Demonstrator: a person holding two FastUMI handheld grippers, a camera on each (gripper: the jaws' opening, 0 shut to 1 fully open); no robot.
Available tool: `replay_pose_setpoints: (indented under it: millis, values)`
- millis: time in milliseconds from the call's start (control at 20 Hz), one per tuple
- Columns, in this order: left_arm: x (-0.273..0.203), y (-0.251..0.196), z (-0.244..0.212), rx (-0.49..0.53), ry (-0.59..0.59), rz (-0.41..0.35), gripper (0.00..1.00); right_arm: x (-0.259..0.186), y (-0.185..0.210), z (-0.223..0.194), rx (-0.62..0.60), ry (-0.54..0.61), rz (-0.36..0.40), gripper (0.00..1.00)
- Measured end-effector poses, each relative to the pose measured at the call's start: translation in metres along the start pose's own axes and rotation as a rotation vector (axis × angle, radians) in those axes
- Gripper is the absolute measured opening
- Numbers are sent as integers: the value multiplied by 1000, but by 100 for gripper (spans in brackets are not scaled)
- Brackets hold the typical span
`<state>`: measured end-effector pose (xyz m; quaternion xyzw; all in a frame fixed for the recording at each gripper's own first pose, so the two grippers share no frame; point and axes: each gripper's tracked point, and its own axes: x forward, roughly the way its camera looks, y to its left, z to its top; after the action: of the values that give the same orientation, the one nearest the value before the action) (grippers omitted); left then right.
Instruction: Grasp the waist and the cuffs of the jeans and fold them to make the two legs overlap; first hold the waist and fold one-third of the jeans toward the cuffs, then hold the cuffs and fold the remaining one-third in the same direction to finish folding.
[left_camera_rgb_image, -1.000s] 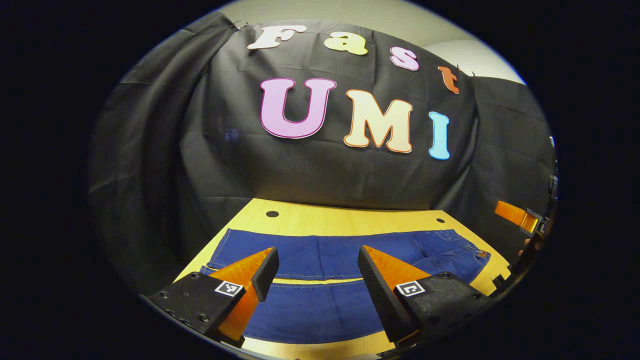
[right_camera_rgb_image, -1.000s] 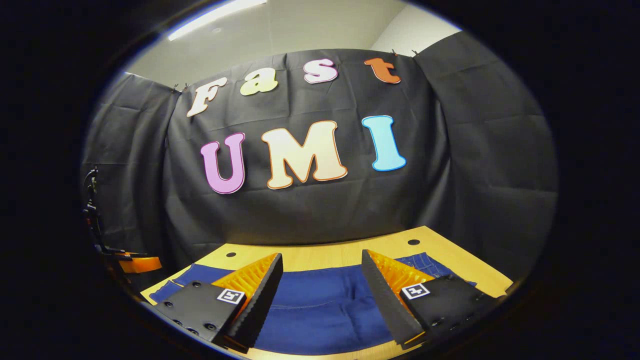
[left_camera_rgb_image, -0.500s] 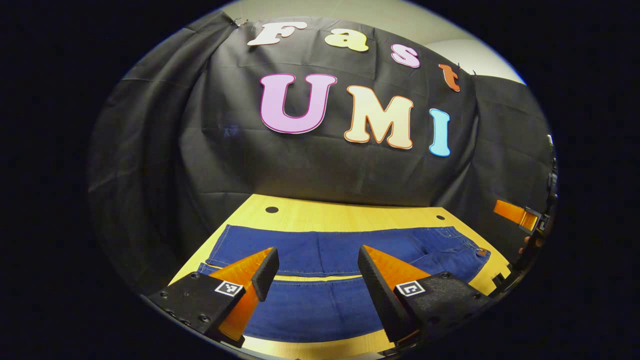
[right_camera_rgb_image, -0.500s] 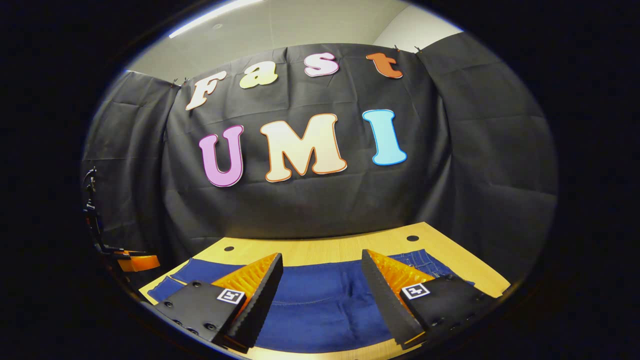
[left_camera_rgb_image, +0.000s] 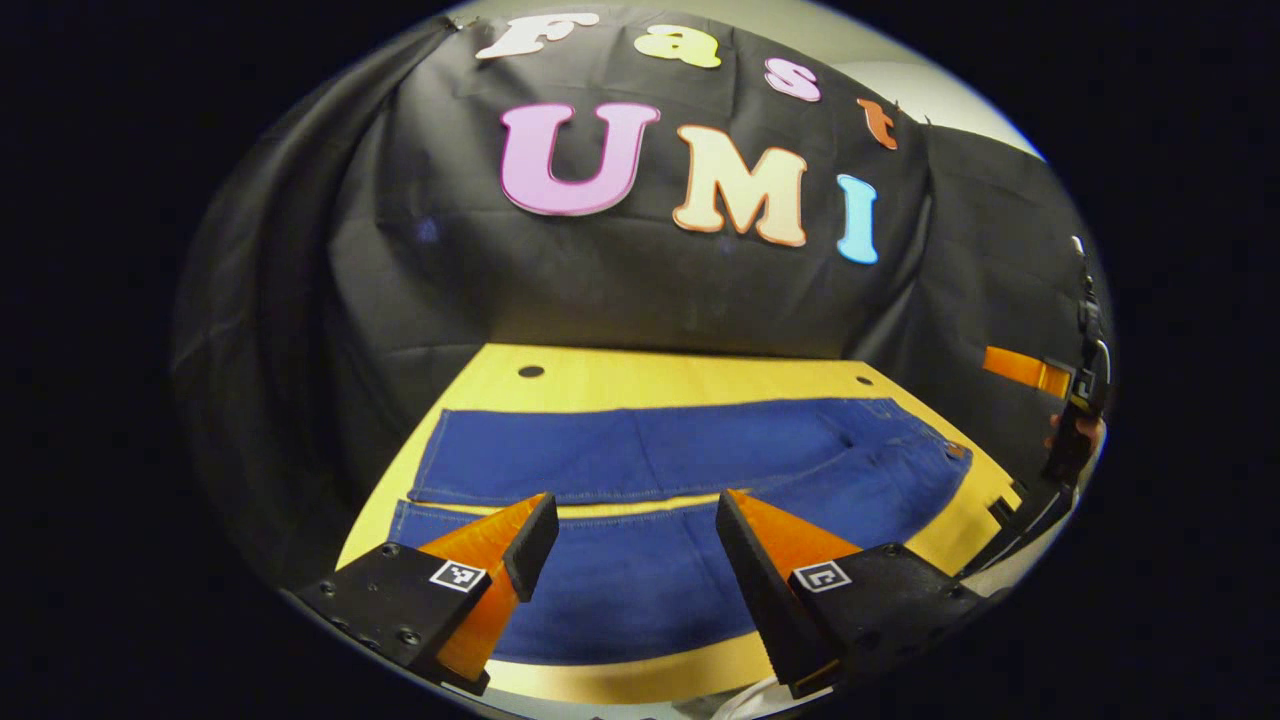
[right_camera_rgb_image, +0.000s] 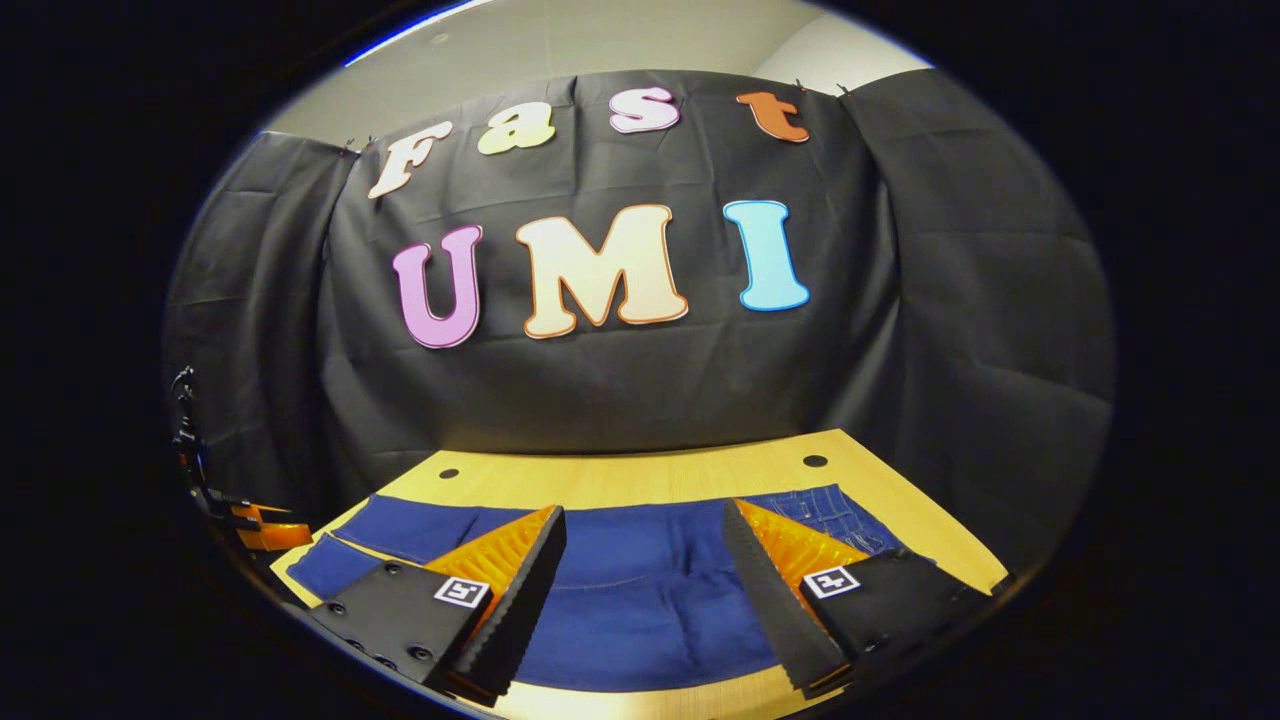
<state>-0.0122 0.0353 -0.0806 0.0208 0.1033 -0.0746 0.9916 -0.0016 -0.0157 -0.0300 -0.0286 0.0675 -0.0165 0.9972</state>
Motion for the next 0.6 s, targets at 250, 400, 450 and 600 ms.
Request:
replay_pose_setpoints:
  millis: [250,400,450,600]
  values:
    - [-14,27,-60,68,187,-91,96,-7,-3,-22,-28,62,-14,98]
    - [-21,34,-90,89,310,-168,96,-13,-4,-37,-37,100,-19,98]
    - [-23,36,-99,104,359,-188,96,-14,-5,-42,-37,112,-21,98]
    - [-35,55,-125,183,466,-229,96,-17,-3,-52,-20,135,-16,98]
